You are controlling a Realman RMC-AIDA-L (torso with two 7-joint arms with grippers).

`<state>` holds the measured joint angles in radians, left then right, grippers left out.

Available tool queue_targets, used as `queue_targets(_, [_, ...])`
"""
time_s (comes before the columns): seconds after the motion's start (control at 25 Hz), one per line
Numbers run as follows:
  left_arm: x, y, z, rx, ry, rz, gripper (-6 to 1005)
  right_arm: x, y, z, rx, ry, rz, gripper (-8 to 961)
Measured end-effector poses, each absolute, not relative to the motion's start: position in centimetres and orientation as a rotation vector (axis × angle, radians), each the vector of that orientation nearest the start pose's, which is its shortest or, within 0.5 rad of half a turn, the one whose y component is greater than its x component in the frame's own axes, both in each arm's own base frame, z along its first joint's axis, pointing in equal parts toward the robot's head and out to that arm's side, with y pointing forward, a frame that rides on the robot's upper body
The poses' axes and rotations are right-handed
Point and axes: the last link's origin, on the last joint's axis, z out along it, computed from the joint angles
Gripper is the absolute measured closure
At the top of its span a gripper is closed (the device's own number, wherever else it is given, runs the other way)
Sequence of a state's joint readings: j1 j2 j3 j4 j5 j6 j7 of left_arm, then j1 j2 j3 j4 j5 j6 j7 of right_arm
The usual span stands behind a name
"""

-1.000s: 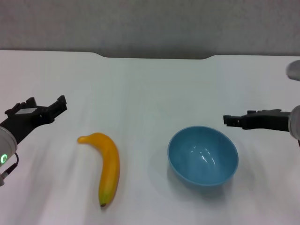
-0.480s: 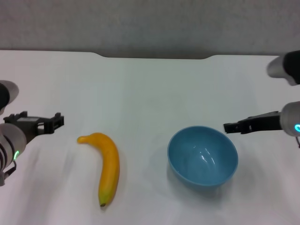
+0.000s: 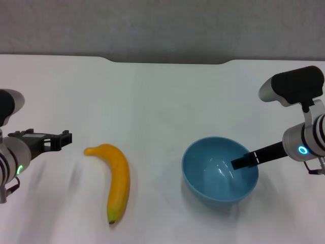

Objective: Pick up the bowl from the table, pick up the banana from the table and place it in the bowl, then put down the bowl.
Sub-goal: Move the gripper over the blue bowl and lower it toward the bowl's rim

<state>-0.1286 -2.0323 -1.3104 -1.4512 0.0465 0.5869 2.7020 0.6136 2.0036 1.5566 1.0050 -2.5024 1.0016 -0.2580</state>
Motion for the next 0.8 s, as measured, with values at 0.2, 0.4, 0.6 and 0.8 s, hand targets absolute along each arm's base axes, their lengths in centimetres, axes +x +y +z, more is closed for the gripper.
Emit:
queue_targets(0.2, [-26.0, 34.4, 0.3, -1.738, -1.048, -0.089, 114, 23.4, 39.4, -3.5, -2.234, 1.217, -0.253, 207])
queue_targets(0.4, [-26.0, 34.5, 0.2, -1.739, -1.052, -0.091, 114, 23.8, 39.4, -3.8, -2.231, 1.231, -0.273, 229])
queue_targets(0.6, [-26.3, 34.6, -0.1, -1.738, -1.063, -0.078, 114, 23.9, 39.6, -4.3, -2.231, 1.238, -0.293, 252])
queue_targets(0.8, [-26.3, 34.6, -0.2, -1.741, -1.063, -0.078, 115, 23.7, 39.7, -4.5, -2.230, 1.244, -0.283, 275])
